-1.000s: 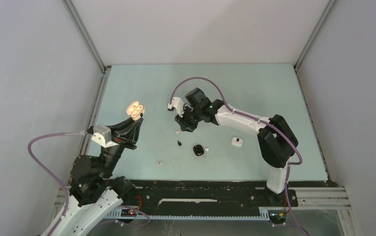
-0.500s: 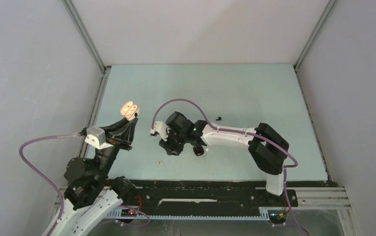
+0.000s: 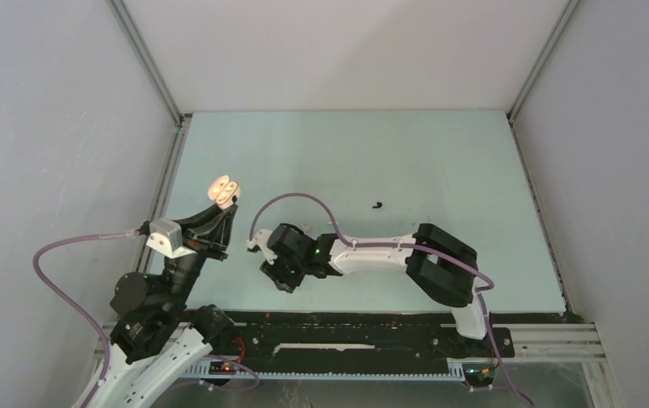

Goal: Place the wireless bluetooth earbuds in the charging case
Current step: Adjust the right earbud at the corner of the board.

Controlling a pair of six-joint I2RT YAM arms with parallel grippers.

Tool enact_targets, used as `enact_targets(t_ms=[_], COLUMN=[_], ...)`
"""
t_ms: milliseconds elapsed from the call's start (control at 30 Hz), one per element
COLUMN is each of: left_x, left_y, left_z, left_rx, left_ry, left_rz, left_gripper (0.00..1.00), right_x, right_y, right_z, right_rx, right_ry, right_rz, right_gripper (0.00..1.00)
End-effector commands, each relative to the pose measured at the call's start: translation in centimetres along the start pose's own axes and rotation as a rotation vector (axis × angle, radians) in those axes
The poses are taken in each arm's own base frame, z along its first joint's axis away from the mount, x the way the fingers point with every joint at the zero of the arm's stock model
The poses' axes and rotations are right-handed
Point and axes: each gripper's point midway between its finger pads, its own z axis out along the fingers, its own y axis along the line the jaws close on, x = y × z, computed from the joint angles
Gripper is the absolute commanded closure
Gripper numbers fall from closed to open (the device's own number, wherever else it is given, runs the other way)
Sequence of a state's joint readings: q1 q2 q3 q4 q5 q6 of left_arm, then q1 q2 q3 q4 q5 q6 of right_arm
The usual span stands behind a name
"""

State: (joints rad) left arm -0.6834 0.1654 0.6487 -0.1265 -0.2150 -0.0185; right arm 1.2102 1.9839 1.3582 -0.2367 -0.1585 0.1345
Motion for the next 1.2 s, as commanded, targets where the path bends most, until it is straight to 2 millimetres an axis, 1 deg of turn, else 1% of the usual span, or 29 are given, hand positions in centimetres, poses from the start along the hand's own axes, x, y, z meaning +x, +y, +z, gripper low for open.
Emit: enact_targets(t_ms=[0,233,333,567,733,867,1000,1100,1167], left_x=[-2.0,-2.1,-1.8,-1.5,-1.3,-1.1,-0.9,-0.8,-0.6], left_y=[-0.1,-0.2,-0.2,-0.5,-0.7,-0.9,-0.9,-1.0,-1.0], left_z=[-0.2,-0.4,-0.4,-0.1,0.2,0.4,0.4,0.5,0.5], left_rx=[0.011,0.018,0.018,0.031,0.042,0.049,0.051,0.053,0.054], left_ry=[-0.048,-0.045,-0.036,-0.029,-0.023,-0.021,-0.017,-0.016,-0.015], left_rz=[-0.004,0.003,0.009,0.011,0.012,0.012,0.013,0.01,0.006], left_gripper=[1.0,1.0,1.0,1.0,1.0,1.0,1.0,1.0,1.0], right_x=[-0.9,-1.1,-0.8,-0.5,-0.4,-0.2,0.1,0.1,0.3], right_y=[-1.3,-1.8,-1.9,-1.7,-1.5,-2.1,-2.8,-3.3,-3.4], right_z=[1.5,2.7,3.1,3.1,3.7,4.2,4.4,4.3,4.1], right_rx=[0.07,0.117,0.119,0.121,0.126,0.151,0.159,0.164,0.166], right_ry=[-0.008,0.002,0.015,0.022,0.028,0.038,0.041,0.043,0.048], right_rz=[0.087,0.086,0.077,0.057,0.051,0.037,0.024,0.022,0.02], right_gripper=[0.63,0.65,0.66,0.65,0.65,0.66,0.7,0.73,0.73])
